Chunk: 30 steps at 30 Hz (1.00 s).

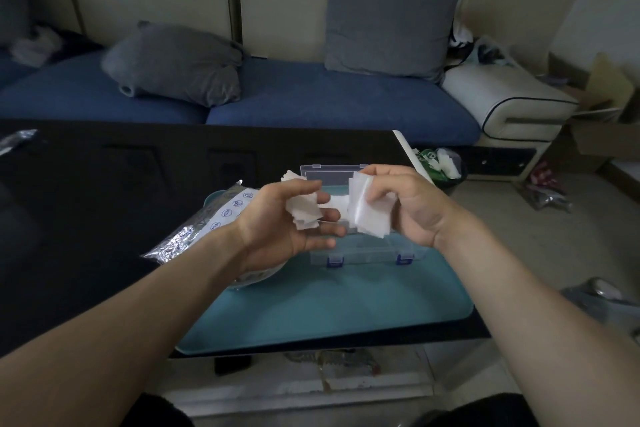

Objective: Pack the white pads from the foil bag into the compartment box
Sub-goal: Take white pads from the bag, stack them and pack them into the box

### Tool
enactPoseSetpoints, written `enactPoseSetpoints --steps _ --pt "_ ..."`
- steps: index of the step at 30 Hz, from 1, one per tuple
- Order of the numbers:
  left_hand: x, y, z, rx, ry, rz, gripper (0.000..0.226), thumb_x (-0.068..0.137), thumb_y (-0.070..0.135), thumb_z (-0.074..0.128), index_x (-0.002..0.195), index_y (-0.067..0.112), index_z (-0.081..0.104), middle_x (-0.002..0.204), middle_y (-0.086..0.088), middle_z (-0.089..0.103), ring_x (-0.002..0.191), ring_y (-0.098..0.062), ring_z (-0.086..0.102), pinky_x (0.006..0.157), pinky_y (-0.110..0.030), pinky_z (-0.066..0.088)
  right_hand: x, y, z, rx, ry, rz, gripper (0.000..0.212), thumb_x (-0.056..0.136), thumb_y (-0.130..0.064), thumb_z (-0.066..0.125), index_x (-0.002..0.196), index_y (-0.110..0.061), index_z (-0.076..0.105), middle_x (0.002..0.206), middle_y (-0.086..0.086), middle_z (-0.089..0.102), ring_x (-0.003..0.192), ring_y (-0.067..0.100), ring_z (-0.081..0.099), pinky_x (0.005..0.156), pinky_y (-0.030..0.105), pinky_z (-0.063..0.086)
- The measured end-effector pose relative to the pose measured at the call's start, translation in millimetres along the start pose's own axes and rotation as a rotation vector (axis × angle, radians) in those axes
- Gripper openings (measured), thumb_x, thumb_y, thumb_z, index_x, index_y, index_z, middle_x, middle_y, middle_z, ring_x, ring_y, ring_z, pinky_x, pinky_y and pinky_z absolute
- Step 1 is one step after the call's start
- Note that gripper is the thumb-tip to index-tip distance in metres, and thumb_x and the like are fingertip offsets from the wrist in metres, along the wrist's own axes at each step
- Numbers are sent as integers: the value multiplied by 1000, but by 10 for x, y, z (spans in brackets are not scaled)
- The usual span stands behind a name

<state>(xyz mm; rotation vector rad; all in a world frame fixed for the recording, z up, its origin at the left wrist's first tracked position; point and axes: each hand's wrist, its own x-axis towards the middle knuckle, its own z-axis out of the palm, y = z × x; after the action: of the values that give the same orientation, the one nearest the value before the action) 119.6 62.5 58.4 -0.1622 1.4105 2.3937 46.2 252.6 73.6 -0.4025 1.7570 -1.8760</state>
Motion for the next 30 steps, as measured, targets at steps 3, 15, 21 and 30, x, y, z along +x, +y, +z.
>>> enactPoseSetpoints --steps 3,15,21,30 --pt "9 -10 11 42 32 3 18 81 26 61 88 12 51 80 -11 61 74 -29 65 60 -31 53 -15 39 104 -87 37 54 18 63 -2 51 70 -10 65 70 10 57 53 21 53 43 22 38" --pt "-97 -24 123 100 -118 -41 29 95 30 54 108 12 73 109 -19 65 93 -36 65 88 -51 49 -141 -20 360 -1008 3 -380 80 55 -36 97 127 -34 62 112 -8 53 102 3 56 83 9 42" --pt "-78 6 199 21 -76 -60 27 93 29 56 105 15 75 112 -15 65 102 -34 59 93 -53 47 -206 -102 357 -1071 76 -404 58 56 -37 93 109 -27 71 100 -9 65 94 10 60 84 28 50" --pt "-74 -89 181 71 55 -63 40 86 33 68 119 11 66 111 -12 68 100 -25 63 78 -36 51 -272 -108 364 -1085 34 -269 73 50 -50 96 117 -36 68 105 -14 59 94 5 58 80 19 46"
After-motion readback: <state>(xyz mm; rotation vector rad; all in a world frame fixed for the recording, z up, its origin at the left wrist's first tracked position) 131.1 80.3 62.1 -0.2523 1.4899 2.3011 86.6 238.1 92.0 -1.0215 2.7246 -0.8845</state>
